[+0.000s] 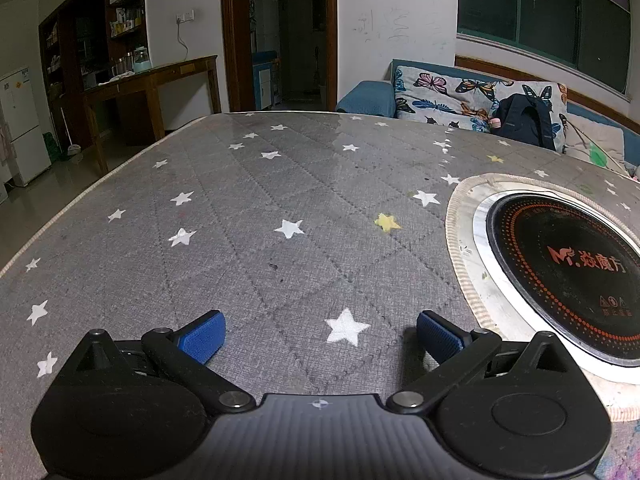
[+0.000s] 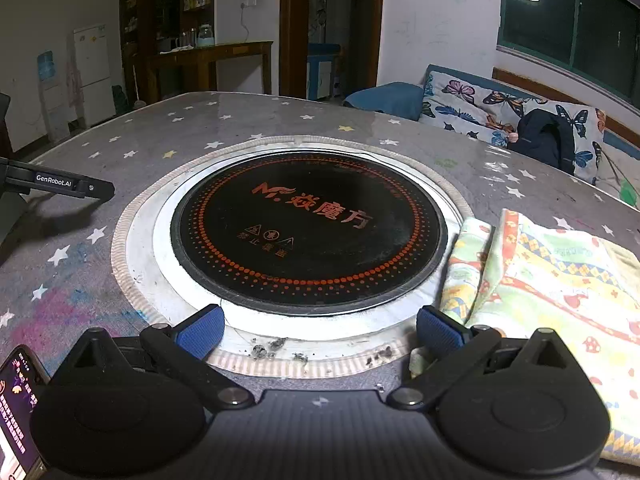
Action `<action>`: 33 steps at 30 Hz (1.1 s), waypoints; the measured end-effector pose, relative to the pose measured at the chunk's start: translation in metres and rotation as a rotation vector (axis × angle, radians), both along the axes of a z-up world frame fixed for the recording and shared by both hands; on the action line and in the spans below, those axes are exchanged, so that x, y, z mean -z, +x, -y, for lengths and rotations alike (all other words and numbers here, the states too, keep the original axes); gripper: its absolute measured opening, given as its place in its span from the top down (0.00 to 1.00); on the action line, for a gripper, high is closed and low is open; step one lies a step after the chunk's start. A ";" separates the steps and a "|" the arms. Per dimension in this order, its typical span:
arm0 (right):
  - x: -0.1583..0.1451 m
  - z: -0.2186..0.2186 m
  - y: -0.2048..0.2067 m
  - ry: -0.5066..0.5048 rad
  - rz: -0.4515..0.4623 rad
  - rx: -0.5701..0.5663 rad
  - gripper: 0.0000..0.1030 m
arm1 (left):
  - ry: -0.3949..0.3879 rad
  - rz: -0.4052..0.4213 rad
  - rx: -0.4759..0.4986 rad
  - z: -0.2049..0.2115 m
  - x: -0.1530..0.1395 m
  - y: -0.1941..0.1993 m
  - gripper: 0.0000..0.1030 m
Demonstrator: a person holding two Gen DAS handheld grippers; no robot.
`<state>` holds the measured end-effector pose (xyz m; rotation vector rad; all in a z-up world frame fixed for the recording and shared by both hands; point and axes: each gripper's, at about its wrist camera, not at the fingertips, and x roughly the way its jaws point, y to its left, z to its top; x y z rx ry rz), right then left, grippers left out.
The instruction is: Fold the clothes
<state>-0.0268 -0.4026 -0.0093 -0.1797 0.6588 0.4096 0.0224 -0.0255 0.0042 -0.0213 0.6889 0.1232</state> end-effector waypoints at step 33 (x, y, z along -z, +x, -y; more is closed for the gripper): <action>0.001 0.002 0.001 0.015 -0.007 -0.001 0.00 | 0.000 0.000 0.000 -0.001 0.000 0.000 0.00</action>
